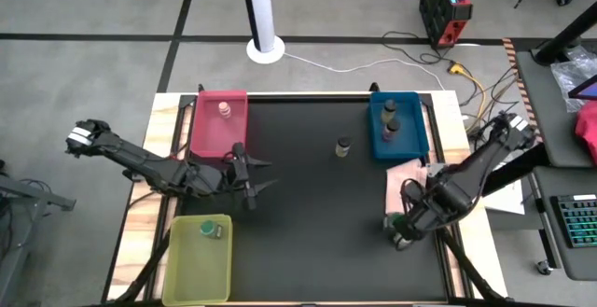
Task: Sort spices by type
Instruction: Put the green seasoning into the yellow bin
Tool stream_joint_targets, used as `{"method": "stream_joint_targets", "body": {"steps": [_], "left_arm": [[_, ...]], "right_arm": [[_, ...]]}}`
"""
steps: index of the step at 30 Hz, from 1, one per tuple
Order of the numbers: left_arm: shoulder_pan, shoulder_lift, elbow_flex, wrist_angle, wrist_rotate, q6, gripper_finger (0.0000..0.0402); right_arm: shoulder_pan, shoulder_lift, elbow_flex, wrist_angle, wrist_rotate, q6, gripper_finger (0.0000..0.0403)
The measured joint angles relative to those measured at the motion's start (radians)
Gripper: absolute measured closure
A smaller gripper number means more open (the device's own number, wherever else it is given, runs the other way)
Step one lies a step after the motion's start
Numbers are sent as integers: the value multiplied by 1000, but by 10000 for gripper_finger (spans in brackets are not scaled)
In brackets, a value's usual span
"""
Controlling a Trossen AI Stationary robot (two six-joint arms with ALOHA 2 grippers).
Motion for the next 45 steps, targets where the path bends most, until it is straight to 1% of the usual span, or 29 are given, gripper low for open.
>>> {"method": "stream_joint_targets", "body": {"steps": [1,2,6,14,21,24,31,38,45], "left_arm": [[0,2,0,2,0,4,190],[0,3,0,4,0,7,190],[0,3,0,6,0,10,190],[0,3,0,1,0,16,190],[0,3,0,0,0,16,190],[0,3,0,0,0,16,190],[0,3,0,0,0,16,190],[0,3,0,0,0,16,190],[0,2,0,0,12,16,190]], "right_arm": [[5,6,-2,-2,4,10,381],[6,10,-7,-2,5,22,385],[5,42,-39,-6,24,36,392],[5,90,-82,24,25,29,394],[5,121,-82,45,78,25,394],[4,134,-82,78,84,19,394],[4,135,-82,131,112,10,394],[4,137,-82,147,135,10,394],[4,137,-82,220,183,-7,394]]}}
